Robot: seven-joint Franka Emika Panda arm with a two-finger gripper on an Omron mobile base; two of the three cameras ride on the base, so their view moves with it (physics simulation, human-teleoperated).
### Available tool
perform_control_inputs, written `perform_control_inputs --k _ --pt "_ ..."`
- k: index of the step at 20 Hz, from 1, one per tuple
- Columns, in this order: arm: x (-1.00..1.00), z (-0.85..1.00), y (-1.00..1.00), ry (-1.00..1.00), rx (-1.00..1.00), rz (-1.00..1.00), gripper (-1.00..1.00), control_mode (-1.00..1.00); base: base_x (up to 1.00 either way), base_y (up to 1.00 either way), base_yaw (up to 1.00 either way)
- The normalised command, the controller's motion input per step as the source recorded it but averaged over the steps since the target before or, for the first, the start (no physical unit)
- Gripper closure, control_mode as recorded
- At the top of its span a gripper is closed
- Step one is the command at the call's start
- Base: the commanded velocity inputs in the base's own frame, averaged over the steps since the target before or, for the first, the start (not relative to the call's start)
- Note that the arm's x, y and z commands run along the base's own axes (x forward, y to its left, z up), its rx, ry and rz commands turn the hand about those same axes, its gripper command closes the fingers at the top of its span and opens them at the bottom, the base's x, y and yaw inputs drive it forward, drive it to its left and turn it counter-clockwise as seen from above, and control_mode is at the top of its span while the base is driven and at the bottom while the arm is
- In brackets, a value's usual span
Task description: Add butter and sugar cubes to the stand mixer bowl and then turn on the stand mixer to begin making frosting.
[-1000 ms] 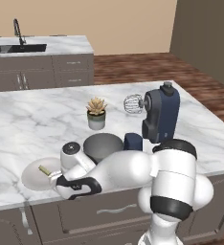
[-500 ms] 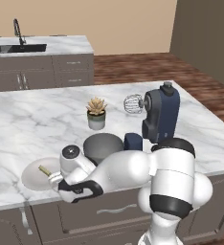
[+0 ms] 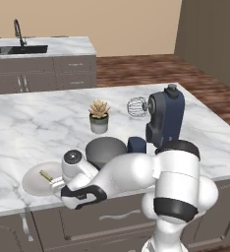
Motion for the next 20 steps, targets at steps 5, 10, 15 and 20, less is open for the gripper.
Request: perform_control_inputs --k 5,10,15,20 --pt "0.07 -0.11 0.0 0.0 0.0 0.0 -1.0 -1.0 0.0 0.0 0.0" --pt "0.03 -0.14 0.0 -0.01 0.0 0.0 -1.0 -1.0 0.0 0.0 0.0" --pt "0.0 -0.05 0.0 0.0 0.0 0.0 -1.0 -1.0 0.0 0.0 0.0" --pt "0.04 -0.05 0.0 0.0 0.0 0.0 1.0 -1.0 0.0 0.0 0.0"
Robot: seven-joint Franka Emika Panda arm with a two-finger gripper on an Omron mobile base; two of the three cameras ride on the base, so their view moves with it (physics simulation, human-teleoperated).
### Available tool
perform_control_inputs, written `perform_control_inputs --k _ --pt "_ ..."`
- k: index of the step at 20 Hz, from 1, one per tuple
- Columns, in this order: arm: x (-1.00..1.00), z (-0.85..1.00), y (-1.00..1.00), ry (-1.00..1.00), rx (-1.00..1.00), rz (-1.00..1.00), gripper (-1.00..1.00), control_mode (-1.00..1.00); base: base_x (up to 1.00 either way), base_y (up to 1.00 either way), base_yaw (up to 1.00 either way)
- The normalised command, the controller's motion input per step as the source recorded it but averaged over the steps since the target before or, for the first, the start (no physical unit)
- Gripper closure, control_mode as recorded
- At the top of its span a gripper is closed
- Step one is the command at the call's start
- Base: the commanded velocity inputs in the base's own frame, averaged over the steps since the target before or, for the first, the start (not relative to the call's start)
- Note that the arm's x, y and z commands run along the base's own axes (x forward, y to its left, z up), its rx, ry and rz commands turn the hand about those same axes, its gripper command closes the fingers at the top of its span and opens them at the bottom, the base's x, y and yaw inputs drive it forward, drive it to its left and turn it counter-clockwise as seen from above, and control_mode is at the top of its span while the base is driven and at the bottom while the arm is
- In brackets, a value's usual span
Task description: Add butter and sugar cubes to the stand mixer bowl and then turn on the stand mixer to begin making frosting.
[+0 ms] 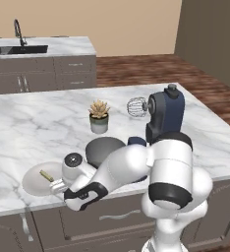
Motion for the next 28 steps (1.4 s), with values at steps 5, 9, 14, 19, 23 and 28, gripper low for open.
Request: perform_control_inputs --k 5,9,14,19,23,28 --pt "0.03 -0.07 0.0 0.0 0.0 0.0 1.0 -1.0 0.0 0.0 0.0" --pt "0.0 -0.11 0.0 0.0 0.0 0.0 1.0 -1.0 0.0 0.0 0.0" --pt "0.0 -0.03 0.0 0.0 0.0 0.0 1.0 -1.0 0.0 0.0 0.0" --pt "-0.15 0.5 0.0 -0.01 0.0 0.0 1.0 -1.0 0.0 0.0 0.0" --pt "-0.21 0.99 0.0 -0.02 0.0 0.0 1.0 -1.0 0.0 0.0 0.0" --pt "-0.1 0.93 -0.09 0.01 0.0 -0.03 1.0 -1.0 0.0 0.0 0.0"
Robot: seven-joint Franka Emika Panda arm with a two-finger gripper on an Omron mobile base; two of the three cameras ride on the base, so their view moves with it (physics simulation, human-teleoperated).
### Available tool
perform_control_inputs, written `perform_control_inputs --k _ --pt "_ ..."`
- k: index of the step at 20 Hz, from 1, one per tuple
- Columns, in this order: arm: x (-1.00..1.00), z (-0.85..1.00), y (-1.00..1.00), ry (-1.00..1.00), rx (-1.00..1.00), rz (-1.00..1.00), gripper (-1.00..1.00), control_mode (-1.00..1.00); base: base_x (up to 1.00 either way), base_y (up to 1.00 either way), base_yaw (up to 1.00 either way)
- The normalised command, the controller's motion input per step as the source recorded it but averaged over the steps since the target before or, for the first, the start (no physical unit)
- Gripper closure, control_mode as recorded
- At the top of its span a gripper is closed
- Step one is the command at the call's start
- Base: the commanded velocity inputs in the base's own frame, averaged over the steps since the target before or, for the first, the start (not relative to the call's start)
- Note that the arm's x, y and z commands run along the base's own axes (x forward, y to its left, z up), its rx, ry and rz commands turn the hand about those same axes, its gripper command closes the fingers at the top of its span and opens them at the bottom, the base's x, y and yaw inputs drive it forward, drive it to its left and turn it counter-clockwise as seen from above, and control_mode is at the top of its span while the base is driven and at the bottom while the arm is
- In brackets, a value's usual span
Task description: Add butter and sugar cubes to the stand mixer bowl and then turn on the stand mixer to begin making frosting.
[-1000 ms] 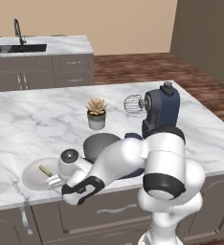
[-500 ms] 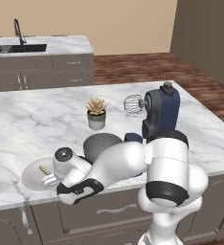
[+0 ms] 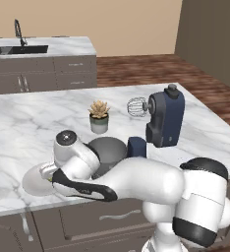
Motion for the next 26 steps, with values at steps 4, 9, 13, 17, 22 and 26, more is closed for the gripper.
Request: perform_control_inputs --k 4,9,13,17,22,26 --pt "-0.13 0.82 -0.26 0.06 0.0 -0.13 1.0 -1.0 0.0 0.0 0.0" --pt "-0.03 0.81 -0.21 0.04 0.0 -0.12 1.0 -1.0 0.0 0.0 0.0" --pt "-0.01 0.55 -0.37 0.01 0.0 -0.1 1.0 -1.0 0.0 0.0 0.0" --pt "0.0 0.0 -0.78 0.0 0.0 -0.02 1.0 -1.0 0.0 0.0 0.0" --pt "0.12 -0.01 -0.78 0.0 0.0 -0.02 1.0 -1.0 0.0 0.0 0.0" --pt "0.37 -0.24 -0.72 0.0 0.0 -0.01 1.0 -1.0 0.0 0.0 0.0"
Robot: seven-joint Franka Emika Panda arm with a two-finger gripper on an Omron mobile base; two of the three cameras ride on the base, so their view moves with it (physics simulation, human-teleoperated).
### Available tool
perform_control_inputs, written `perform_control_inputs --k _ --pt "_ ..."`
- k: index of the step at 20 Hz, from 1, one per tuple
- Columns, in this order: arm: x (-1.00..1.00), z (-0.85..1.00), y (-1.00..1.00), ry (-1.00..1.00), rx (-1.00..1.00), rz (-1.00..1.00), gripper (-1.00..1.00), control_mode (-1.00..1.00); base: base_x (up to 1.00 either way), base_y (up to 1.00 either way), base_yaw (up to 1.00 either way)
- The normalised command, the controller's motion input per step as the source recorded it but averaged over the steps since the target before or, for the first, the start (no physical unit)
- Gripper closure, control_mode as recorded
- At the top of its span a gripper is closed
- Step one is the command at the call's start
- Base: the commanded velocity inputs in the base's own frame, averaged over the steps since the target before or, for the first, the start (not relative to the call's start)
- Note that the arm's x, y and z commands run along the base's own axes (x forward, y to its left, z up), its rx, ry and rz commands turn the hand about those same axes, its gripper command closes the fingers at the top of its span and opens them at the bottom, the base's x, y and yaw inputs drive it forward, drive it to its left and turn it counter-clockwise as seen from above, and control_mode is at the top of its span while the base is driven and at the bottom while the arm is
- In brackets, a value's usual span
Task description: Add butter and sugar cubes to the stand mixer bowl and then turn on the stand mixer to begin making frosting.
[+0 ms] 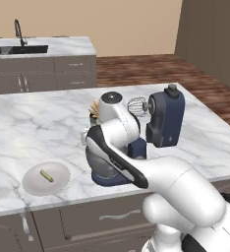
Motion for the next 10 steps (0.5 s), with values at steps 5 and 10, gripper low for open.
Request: perform_control_inputs --k 5,10 --pt "0.48 -0.68 -0.5 0.0 0.0 0.0 1.0 -1.0 0.0 0.0 0.0" --pt "0.43 -0.59 -0.17 0.02 0.01 -0.02 1.0 -1.0 0.0 0.0 0.0"
